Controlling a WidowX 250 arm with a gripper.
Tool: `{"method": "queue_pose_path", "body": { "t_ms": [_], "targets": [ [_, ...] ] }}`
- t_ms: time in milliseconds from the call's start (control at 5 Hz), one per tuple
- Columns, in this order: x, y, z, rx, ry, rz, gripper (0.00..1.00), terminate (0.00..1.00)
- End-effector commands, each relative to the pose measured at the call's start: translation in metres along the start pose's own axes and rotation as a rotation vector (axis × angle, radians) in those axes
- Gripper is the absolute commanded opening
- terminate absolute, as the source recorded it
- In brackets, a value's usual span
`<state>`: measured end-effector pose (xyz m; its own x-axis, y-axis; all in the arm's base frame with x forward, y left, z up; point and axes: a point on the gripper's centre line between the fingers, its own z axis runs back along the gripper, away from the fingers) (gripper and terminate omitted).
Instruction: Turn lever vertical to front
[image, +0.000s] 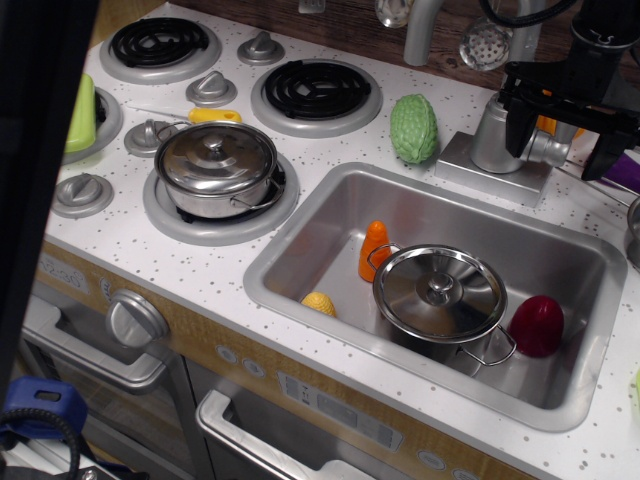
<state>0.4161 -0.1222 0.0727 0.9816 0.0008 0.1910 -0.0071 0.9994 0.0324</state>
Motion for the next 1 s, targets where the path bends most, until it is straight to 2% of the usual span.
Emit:
{"method": "queue_pose_path", "body": {
  "t_ms": [0, 400, 600, 800],
  "targets": [
    [0.0, 0.0, 0.0, 0.0, 0.0, 0.0, 1.0, 0.0],
    [0.013, -0.009, 0.012, 0.09, -0.126, -0.023, 1.0, 0.0],
    [0.024, -0.009, 0.013, 0.09, -0.217, -0.026, 1.0, 0.0],
    [0.034, -0.007, 0.013, 0.087, -0.274, -0.013, 1.0, 0.0]
  ]
}}
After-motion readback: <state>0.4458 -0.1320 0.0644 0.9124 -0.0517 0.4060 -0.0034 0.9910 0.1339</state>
